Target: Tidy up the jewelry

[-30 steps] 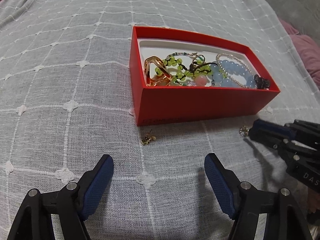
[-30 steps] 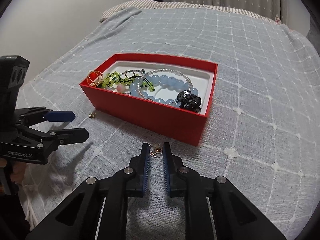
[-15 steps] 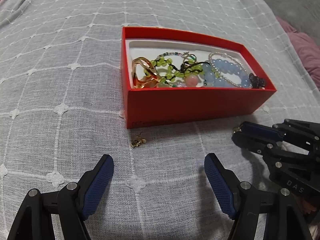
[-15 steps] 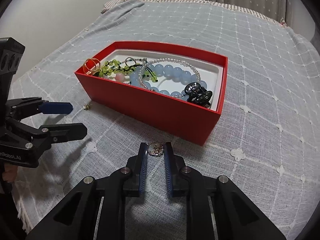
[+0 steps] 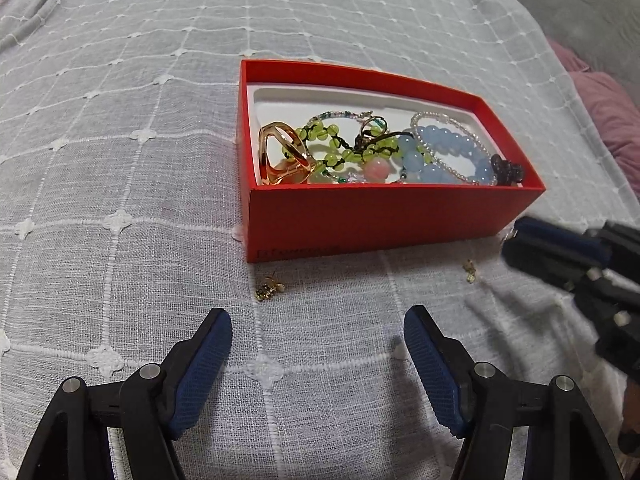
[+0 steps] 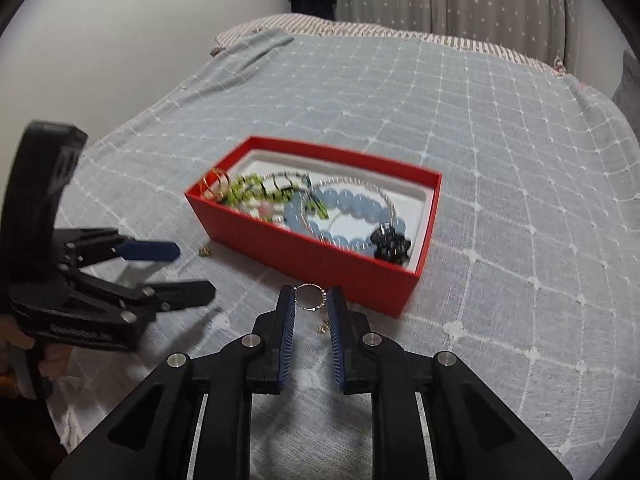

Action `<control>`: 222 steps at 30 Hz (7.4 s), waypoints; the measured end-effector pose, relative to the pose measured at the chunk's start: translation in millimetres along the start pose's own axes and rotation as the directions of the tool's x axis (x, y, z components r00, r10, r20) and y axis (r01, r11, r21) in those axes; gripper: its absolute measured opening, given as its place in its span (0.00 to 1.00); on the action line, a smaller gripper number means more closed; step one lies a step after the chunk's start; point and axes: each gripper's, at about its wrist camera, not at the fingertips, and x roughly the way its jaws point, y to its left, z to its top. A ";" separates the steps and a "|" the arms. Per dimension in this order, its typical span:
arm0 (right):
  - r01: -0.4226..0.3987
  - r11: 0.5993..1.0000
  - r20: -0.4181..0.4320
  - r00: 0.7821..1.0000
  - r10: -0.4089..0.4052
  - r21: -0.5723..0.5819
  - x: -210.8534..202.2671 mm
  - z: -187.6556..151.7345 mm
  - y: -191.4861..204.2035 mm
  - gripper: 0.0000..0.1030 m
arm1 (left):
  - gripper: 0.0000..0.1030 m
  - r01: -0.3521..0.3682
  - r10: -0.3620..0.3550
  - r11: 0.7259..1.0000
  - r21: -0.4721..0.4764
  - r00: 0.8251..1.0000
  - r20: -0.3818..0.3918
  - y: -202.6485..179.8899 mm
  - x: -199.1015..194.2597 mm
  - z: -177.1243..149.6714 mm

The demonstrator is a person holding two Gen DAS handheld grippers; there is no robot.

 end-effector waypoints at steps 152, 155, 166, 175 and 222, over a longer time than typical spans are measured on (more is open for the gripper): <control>0.052 0.966 0.047 0.997 -0.066 0.251 -1.0 46.5 -23.8 0.07 | 0.17 -0.016 0.010 0.999 0.031 0.981 0.195 -38.3 -14.2 51.8; 0.063 0.967 0.036 0.997 -0.074 0.248 -1.4 46.2 -25.2 0.11 | 0.25 -0.031 0.024 0.999 0.033 0.980 0.200 -37.8 -18.4 51.5; 0.078 0.967 0.057 0.994 -0.094 0.243 -33.4 38.7 -25.7 0.49 | 0.64 -0.028 0.021 0.999 0.032 0.980 0.199 -33.0 -48.5 40.9; 0.123 0.955 0.036 0.990 -0.138 0.270 -62.4 25.0 -22.7 0.62 | 0.87 -0.046 0.053 0.998 -0.049 0.985 0.165 -7.9 -70.5 19.5; 0.334 0.928 -0.263 0.922 -0.284 0.168 -44.3 -31.3 17.8 0.88 | 0.99 -0.285 0.283 0.957 -0.053 0.958 -0.046 -26.1 -53.2 -46.2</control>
